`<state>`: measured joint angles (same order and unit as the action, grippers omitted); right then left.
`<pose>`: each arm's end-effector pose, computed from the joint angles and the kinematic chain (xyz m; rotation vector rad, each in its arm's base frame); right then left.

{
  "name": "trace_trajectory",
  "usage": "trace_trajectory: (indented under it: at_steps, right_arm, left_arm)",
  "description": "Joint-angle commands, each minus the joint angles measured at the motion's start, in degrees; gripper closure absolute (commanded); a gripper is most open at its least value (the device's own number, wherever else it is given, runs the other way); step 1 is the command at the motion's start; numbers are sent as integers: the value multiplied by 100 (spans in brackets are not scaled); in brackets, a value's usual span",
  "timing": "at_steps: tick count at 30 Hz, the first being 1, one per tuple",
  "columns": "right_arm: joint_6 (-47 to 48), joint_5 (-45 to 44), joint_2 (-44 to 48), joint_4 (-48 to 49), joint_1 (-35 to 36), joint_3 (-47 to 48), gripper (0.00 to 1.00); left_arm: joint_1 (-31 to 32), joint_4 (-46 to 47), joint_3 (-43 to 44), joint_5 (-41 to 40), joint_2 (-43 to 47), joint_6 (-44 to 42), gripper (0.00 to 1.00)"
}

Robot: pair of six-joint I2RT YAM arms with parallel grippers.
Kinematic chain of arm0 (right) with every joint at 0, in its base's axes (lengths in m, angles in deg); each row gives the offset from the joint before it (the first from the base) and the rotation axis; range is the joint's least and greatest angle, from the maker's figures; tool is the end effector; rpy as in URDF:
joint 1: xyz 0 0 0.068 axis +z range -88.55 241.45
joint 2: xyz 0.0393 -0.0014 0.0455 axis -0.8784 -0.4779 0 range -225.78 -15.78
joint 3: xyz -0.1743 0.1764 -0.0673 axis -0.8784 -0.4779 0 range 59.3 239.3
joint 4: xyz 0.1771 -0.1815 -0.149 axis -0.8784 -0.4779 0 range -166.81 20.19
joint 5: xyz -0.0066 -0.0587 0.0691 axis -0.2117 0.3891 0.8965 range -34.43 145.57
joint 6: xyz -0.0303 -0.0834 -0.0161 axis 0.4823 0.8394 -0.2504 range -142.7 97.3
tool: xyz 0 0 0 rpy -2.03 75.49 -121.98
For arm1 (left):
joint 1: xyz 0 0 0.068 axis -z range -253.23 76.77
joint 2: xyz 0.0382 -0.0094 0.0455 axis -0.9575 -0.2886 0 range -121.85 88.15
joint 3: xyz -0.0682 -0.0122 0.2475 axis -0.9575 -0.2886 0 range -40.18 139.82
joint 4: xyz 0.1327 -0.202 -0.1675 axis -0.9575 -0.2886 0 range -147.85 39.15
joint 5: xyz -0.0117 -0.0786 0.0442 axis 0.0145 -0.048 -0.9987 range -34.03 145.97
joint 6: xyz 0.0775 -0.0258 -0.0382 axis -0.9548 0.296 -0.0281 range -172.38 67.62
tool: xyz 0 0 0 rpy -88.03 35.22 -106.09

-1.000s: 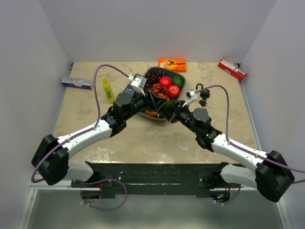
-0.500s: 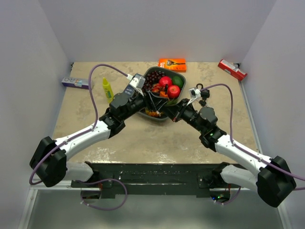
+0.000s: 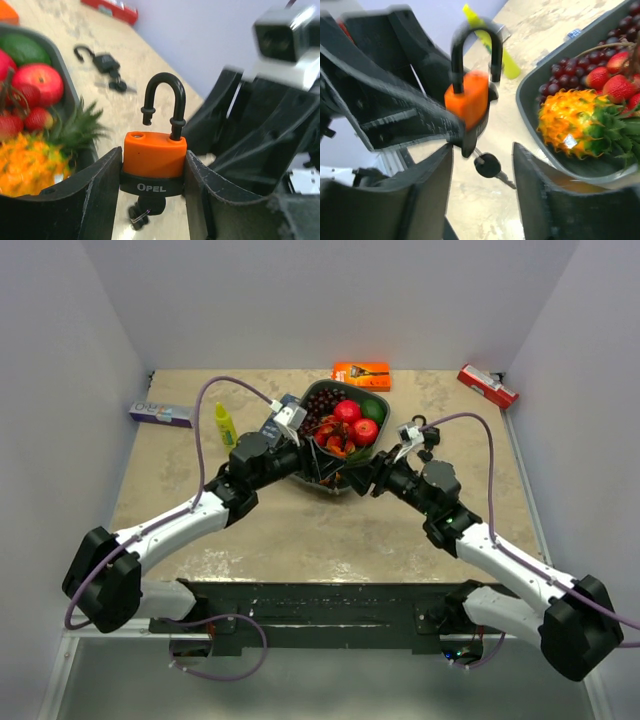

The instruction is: Unlock with the key

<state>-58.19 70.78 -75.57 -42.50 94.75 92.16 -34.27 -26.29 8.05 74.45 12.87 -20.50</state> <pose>0.2589 0.1954 0.2554 -0.1923 1.6733 1.1331 0.2822 -0.2611 0.2727 0.3763 1.7126 -1.1910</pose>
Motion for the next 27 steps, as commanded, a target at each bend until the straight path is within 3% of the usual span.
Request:
trace_trajectory:
  at_steps: [1, 9, 13, 20, 27]
  right_arm:
    - [664, -142, 397, -171, -192, 362, 41]
    - [991, 834, 803, -973, -201, 966, 24]
    - [1078, 1730, 495, -1104, -201, 1441, 23]
    - [1219, 3286, -15, -1623, -192, 1987, 23]
    - [1282, 3876, 125, -2177, -183, 1926, 25]
  left_arm:
    - [-46, -469, -112, 903, 198, -40, 100]
    - [-64, -583, -59, 1464, 313, -603, 100]
    - [-90, -601, -208, 2237, 462, -946, 100]
    - [-345, -144, -516, 3670, 831, -789, 100]
    - [-512, 163, -595, 3874, 946, -595, 100]
